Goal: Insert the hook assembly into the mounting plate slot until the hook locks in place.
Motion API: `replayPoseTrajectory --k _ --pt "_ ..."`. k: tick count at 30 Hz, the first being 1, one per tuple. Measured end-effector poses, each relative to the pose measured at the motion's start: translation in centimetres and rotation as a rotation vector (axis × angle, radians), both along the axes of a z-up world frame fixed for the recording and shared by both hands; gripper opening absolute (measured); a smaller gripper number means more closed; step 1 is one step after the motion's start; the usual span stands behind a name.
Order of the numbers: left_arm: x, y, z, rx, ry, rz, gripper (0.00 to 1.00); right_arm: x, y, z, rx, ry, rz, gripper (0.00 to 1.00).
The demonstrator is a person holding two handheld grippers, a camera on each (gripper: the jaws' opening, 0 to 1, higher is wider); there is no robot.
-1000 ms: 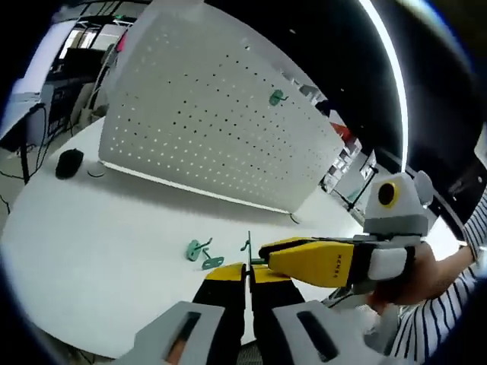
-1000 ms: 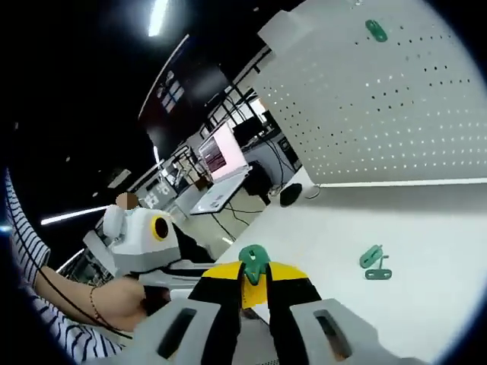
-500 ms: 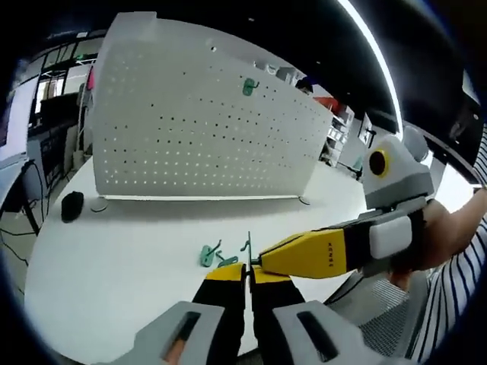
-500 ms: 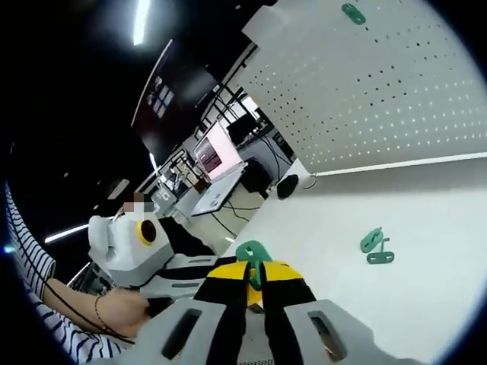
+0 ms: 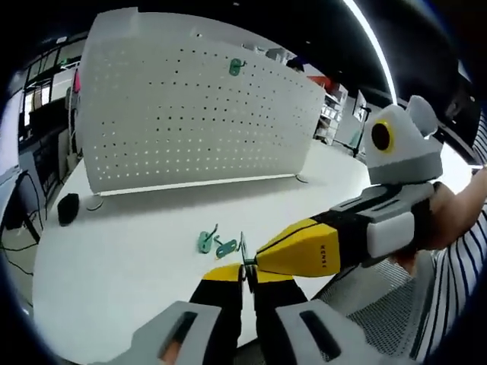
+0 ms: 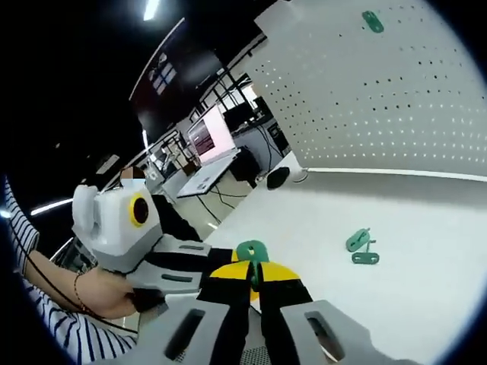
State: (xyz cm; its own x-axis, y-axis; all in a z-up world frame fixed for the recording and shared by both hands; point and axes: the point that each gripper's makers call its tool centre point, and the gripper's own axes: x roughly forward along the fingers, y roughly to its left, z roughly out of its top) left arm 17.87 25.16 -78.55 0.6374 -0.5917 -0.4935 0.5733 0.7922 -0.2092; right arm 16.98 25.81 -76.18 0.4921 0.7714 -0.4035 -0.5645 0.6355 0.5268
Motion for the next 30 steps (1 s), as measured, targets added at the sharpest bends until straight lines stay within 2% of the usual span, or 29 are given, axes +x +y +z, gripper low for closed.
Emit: replayPoseTrajectory --k 8,13,15,17,19,22,24,26,30 --pt "0.4 0.5 0.3 0.01 -0.035 0.019 0.19 0.0 -0.3 0.3 -0.001 -0.004 -0.004 0.0" --pt "0.4 0.4 0.4 0.0 -0.034 0.016 0.38 0.6 -0.9 1.2 0.016 -0.036 -0.019 0.0" --pt "0.5 0.4 0.5 -0.008 -0.04 0.02 0.42 0.9 -1.2 1.6 0.015 -0.055 -0.03 0.0" --pt "0.6 0.4 0.7 -0.023 -0.044 0.026 0.49 1.7 -1.6 2.2 0.049 -0.051 -0.078 0.0" --pt "0.7 0.3 0.9 -0.039 -0.047 0.032 0.57 2.0 -1.8 2.6 0.054 -0.059 -0.088 0.0" --pt "0.8 0.5 1.2 -0.048 -0.057 0.048 0.68 2.4 -2.0 3.2 0.03 -0.11 -0.089 0.0" --pt "0.9 0.6 1.2 -0.061 -0.051 0.057 0.72 2.7 -2.1 3.6 0.026 -0.134 -0.097 0.0" --pt "1.0 0.6 1.4 -0.068 -0.058 0.066 0.77 3.2 -2.3 4.1 -0.009 -0.188 -0.102 0.0" --pt "1.2 0.8 1.7 -0.082 -0.066 0.082 0.86 4.1 -2.6 5.0 -0.019 -0.237 -0.133 0.0"
